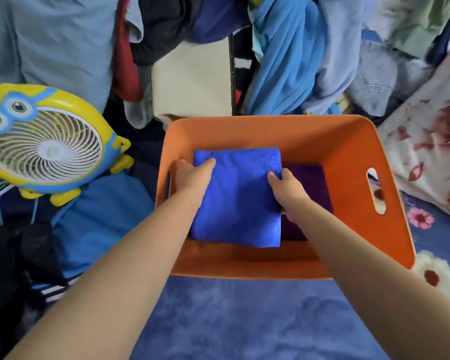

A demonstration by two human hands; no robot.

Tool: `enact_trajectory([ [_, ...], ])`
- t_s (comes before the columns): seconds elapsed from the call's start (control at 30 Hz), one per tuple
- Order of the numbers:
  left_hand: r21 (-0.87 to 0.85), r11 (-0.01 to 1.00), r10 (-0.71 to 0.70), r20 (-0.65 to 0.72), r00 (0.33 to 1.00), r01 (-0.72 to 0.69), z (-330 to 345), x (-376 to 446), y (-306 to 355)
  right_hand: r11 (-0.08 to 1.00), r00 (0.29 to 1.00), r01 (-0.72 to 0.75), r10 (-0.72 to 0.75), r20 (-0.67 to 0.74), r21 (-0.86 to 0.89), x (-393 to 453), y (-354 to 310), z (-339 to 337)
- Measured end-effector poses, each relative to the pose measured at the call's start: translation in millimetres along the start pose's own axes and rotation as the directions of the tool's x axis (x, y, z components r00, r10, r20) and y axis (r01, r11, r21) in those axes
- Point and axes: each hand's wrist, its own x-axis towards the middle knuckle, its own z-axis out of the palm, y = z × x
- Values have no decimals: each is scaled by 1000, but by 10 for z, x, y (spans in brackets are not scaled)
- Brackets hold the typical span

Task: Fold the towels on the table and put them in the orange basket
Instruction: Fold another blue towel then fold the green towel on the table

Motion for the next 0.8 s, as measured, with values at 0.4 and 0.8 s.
enact_trajectory([
  [0.4, 316, 894, 360, -80, 929, -319, 313, 378, -428, 999, 996, 53, -52, 69, -8, 453, 184, 359],
  [0.8, 330, 942, 63, -4, 998, -58, 289, 306, -484, 998, 998, 36, -34, 45, -47, 393, 234, 399],
])
